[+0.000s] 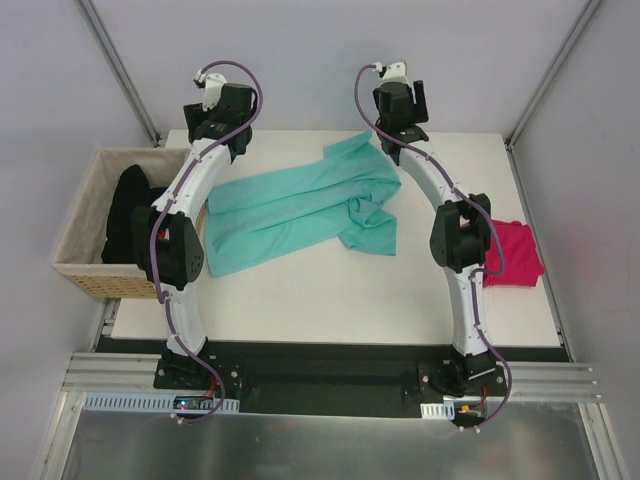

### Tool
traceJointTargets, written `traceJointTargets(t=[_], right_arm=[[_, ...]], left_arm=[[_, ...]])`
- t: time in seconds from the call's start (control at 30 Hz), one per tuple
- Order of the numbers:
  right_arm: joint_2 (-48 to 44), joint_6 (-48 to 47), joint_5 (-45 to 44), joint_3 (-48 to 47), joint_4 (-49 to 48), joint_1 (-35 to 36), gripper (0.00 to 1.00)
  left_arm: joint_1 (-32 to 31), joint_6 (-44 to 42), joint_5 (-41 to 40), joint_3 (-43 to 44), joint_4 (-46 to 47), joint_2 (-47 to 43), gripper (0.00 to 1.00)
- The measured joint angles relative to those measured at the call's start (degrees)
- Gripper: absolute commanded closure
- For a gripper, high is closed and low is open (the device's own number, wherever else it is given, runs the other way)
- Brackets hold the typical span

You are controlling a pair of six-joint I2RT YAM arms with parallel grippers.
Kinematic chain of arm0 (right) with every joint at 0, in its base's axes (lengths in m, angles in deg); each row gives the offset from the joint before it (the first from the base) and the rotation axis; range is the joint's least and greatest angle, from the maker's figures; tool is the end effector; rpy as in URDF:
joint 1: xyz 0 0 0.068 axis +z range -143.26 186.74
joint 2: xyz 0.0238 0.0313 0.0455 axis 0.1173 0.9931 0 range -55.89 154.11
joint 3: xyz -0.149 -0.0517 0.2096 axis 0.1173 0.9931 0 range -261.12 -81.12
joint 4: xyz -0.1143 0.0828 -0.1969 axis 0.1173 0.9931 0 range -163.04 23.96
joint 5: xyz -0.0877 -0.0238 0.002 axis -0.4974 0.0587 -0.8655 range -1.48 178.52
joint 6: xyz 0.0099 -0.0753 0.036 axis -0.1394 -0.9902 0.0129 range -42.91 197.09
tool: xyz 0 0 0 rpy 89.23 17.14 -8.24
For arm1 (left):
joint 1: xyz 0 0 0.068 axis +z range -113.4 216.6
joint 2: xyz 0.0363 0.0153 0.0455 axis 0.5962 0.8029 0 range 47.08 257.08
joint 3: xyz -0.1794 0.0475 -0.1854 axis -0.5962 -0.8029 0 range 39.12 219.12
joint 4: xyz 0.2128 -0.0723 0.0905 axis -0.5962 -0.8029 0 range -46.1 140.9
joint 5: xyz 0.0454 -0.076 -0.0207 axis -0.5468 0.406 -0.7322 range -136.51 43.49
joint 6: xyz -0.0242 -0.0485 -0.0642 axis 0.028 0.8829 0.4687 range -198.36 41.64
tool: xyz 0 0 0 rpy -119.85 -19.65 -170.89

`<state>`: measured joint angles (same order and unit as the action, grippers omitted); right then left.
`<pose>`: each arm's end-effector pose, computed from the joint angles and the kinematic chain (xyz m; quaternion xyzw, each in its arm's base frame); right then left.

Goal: Fold and stack the t-shirts
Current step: Flatten out the tshirt

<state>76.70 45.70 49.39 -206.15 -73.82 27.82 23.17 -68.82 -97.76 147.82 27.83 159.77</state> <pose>0.5316 0.1551 0.3143 -0.1120 0.7303 -0.3056 0.6006 0.4535 -0.0493 0.3367 -0.1996 0.7762 0.2677 0.5348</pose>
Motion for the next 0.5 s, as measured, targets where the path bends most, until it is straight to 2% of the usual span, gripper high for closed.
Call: traceJointTargets(t=[0.03, 0.1, 0.13, 0.2, 0.23, 0.27, 0.5], right_arm=[[-0.1, -0.2, 0.0, 0.1, 0.0, -0.2, 0.41], [-0.6, -0.4, 0.1, 1.0, 0.0, -0.4, 0.54], [-1.2, -0.4, 0.0, 2.0, 0.2, -0.5, 0.74], [-2.3, -0.8, -0.1, 3.0, 0.9, -0.5, 0.84], [-3.1, -0.4, -0.4, 3.8, 1.0, -0.3, 0.93], [-4.1, -0.4, -0.7, 4.8, 1.5, -0.2, 0.99], [-13.8, 1.5, -4.9, 14.4, 5.4, 2.5, 0.99]], left_arm=[[0.0, 0.1, 0.3, 0.0, -0.1, 0.0, 0.46], [0.0, 0.3, 0.9, 0.0, -0.3, -0.1, 0.5], [0.0, 0.2, 1.5, -0.1, -0.3, -0.4, 0.53], [0.0, 0.3, 2.2, -0.9, -0.4, -1.4, 0.54], [0.0, 0.3, 2.7, -1.7, -0.7, -2.4, 0.54], [0.0, 0.3, 3.1, -2.6, -0.9, -3.6, 0.54], [-0.1, 0.3, 5.9, -9.6, -2.7, -16.3, 0.54]])
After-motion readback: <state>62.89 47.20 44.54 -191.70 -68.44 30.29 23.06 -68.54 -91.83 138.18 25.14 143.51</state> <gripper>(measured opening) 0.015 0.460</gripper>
